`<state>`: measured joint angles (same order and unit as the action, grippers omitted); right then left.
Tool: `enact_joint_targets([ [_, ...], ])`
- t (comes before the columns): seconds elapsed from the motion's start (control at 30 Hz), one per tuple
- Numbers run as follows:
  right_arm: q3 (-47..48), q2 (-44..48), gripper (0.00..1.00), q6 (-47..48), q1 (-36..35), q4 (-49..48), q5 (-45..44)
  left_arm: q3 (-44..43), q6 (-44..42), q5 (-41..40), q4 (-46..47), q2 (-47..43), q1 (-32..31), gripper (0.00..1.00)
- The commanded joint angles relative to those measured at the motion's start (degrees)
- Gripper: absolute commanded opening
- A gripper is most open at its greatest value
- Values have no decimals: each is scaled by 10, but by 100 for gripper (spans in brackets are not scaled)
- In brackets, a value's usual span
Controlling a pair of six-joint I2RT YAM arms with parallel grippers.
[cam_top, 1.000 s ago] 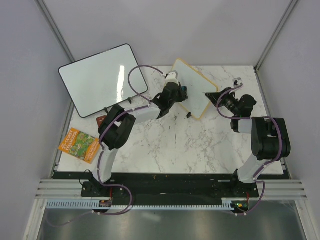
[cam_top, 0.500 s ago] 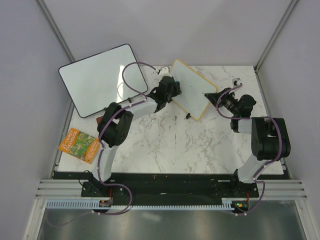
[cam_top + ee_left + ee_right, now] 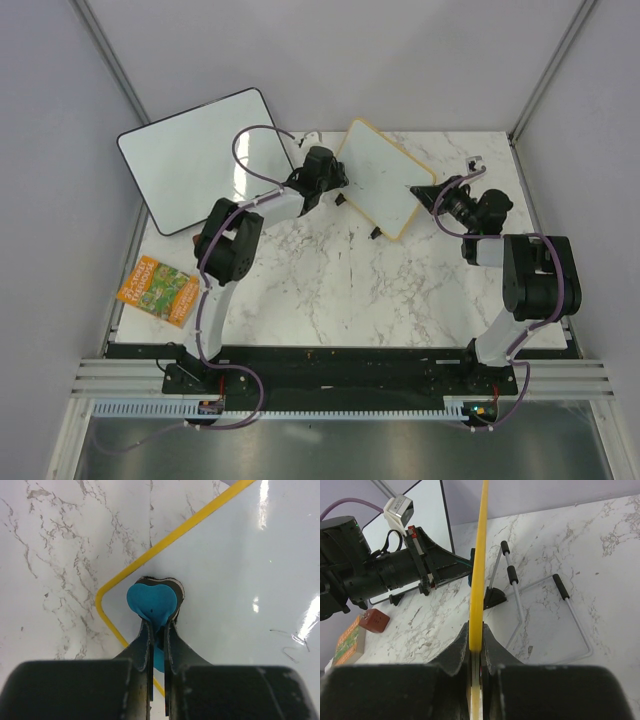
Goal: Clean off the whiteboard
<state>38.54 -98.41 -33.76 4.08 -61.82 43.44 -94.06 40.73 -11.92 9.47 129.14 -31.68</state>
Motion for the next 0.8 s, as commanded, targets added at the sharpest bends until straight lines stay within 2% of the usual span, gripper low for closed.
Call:
enact_joint_targets([
  [0.0,14,13,0,4,-12,-22,63,-27,-8,93,38,20,-47,2],
  [0.37,14,15,0,4,-12,-22,64,12,-36,83,57,-5,-125,2],
  [0.5,15,15,0,4,-13,-22,65,10,-86,98,66,-7,-150,2],
  [0.6,15,14,0,3,-13,-22,65,12,-101,104,70,-9,-152,2],
  [0.77,16,12,0,3,-13,-22,65,10,-93,68,53,-16,-138,2],
])
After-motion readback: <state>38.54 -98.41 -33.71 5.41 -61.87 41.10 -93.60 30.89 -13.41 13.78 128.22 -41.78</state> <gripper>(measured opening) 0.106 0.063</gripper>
